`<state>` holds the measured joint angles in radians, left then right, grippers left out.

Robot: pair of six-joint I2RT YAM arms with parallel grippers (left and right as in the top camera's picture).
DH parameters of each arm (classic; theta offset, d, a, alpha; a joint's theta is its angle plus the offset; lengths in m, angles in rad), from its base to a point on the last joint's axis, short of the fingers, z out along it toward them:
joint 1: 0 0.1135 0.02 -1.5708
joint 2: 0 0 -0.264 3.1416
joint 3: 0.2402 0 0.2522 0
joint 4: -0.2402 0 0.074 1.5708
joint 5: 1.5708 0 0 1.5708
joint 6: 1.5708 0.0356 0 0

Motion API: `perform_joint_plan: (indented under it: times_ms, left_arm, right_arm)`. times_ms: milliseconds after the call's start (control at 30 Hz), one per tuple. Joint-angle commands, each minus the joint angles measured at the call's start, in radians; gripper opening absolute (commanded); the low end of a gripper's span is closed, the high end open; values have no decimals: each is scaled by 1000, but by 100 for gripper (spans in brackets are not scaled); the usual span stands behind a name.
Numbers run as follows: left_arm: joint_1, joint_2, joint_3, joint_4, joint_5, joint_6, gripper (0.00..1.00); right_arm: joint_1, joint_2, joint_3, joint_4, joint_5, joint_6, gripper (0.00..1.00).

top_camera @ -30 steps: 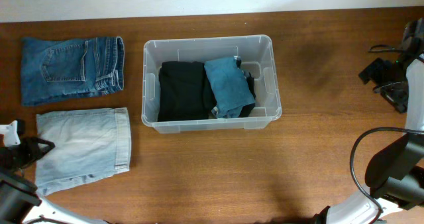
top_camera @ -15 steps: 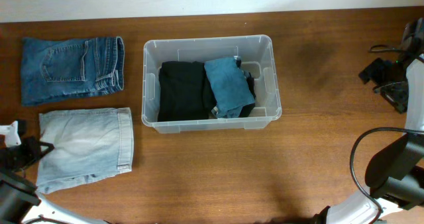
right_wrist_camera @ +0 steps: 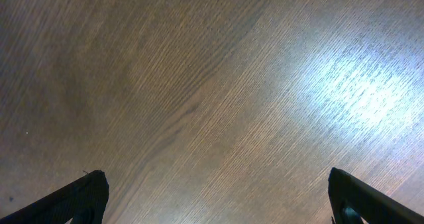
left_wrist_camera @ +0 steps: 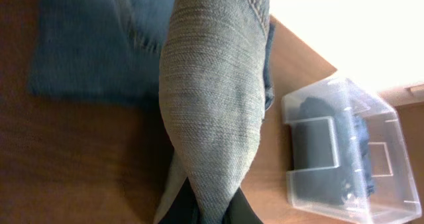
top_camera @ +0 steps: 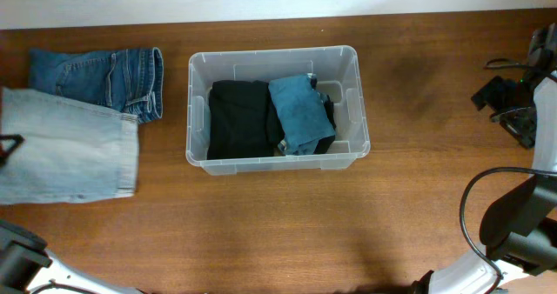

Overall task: Pack container
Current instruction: 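Lift the light-grey denim and carry it over the bin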

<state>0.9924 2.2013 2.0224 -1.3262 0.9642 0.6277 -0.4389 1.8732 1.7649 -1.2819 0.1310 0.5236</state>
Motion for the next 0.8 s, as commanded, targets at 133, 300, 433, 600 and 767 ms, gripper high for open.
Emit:
perform_joint_plan:
  times_ms: [133, 300, 433, 600, 767]
  left_arm:
    - [-18, -24, 243, -99, 345, -7, 1]
    - [-80, -48, 363, -144, 576, -7, 1]
    - [-182, -105, 439, -148, 592, -7, 1]
    - [-330, -174, 534, -148, 581, -15, 1]
    - [-528, -240, 609, -110, 385, -131, 1]
  right_arm:
    - [0, 2, -2, 0, 12, 9, 98]
    - [0, 2, -2, 0, 12, 9, 98]
    - [0, 2, -2, 0, 12, 9, 98]
    - [0, 2, -2, 0, 12, 9, 98]
    - [0, 2, -2, 0, 12, 9, 98]
